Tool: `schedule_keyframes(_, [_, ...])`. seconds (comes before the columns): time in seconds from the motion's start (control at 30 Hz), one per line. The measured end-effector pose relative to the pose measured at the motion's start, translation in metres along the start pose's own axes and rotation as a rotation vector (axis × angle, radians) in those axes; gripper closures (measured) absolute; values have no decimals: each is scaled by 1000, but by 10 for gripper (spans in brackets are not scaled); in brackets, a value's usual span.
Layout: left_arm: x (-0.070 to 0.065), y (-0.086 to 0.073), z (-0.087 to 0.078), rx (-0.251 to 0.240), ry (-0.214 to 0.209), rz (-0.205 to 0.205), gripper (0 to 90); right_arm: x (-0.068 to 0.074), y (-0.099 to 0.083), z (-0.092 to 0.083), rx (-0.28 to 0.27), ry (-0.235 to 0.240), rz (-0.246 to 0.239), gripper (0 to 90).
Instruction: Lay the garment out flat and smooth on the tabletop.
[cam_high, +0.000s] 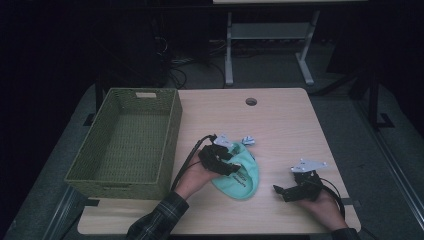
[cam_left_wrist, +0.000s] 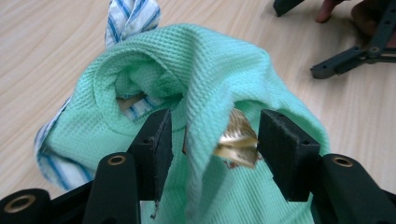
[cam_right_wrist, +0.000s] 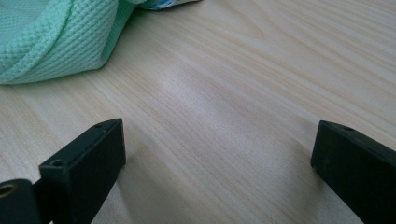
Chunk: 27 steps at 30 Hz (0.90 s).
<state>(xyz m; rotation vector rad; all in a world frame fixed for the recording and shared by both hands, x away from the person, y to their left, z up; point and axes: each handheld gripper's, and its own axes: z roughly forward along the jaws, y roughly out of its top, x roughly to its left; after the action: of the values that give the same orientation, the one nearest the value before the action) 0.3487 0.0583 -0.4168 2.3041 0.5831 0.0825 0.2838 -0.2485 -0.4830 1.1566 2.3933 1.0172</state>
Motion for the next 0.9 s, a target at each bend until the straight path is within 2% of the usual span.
schedule_keyframes(0.03, [-1,-1,-4,2,1,10,440,0,0,0,1,0,-1,27])
schedule_keyframes(0.13, [-3,-3,-10,-5,9,3,438,0,0,0,-1,0,0,27])
schedule_keyframes(0.2, [-7,-6,-14,-15,30,-6,451,0,0,0,-1,0,1,26])
schedule_keyframes(0.27, [-8,-9,-20,-11,49,8,472,0,0,0,0,0,-1,27])
schedule_keyframes(0.37, [-13,-14,-26,-10,62,0,530,0,0,0,1,0,0,26])
schedule_keyframes(0.47, [-15,-21,-28,11,64,-4,622,0,0,0,0,0,0,27])
schedule_keyframes(0.67, [-16,-37,-22,61,36,-28,770,0,0,0,2,0,-2,26])
schedule_keyframes(0.7, [-16,-38,-21,77,32,-17,777,0,0,0,2,0,-2,26])
schedule_keyframes(0.77, [-17,-42,-14,101,22,-22,798,0,0,0,1,0,-1,27])
schedule_keyframes(0.87, [-20,-45,-5,113,10,-31,815,0,0,0,1,0,-1,27])
schedule_keyframes(0.9, [-21,-46,-2,130,13,-13,815,0,0,0,1,0,-2,27])
